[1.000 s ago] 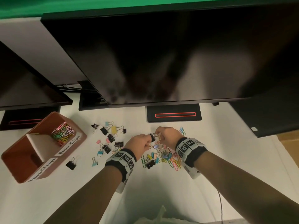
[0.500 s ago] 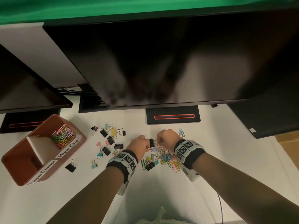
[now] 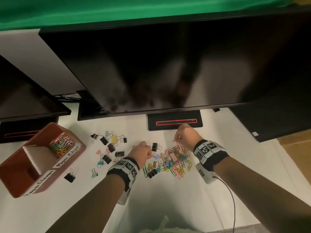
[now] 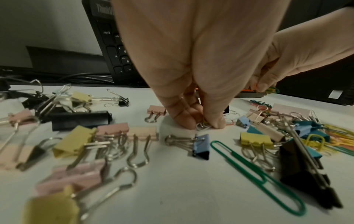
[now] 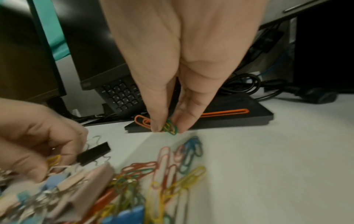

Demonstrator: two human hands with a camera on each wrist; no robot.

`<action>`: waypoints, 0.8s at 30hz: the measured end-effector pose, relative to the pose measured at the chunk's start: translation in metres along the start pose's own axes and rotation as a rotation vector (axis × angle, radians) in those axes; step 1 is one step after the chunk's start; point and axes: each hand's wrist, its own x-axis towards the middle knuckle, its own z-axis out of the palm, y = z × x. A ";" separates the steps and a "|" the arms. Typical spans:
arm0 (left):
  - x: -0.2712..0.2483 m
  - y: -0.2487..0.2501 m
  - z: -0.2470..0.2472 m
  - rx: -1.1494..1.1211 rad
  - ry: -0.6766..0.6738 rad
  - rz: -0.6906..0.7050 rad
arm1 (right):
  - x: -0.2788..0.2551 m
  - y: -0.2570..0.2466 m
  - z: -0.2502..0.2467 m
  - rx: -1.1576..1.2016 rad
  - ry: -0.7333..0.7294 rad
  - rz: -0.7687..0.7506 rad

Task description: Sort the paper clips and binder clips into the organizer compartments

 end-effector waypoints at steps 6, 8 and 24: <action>-0.001 0.001 -0.001 0.003 0.008 0.008 | -0.007 0.022 0.011 -0.003 0.043 0.141; -0.001 0.001 -0.002 0.004 0.011 0.004 | -0.009 0.019 0.019 0.003 0.073 0.167; 0.000 0.001 0.001 0.031 0.014 0.001 | -0.002 -0.005 0.025 0.094 0.010 0.183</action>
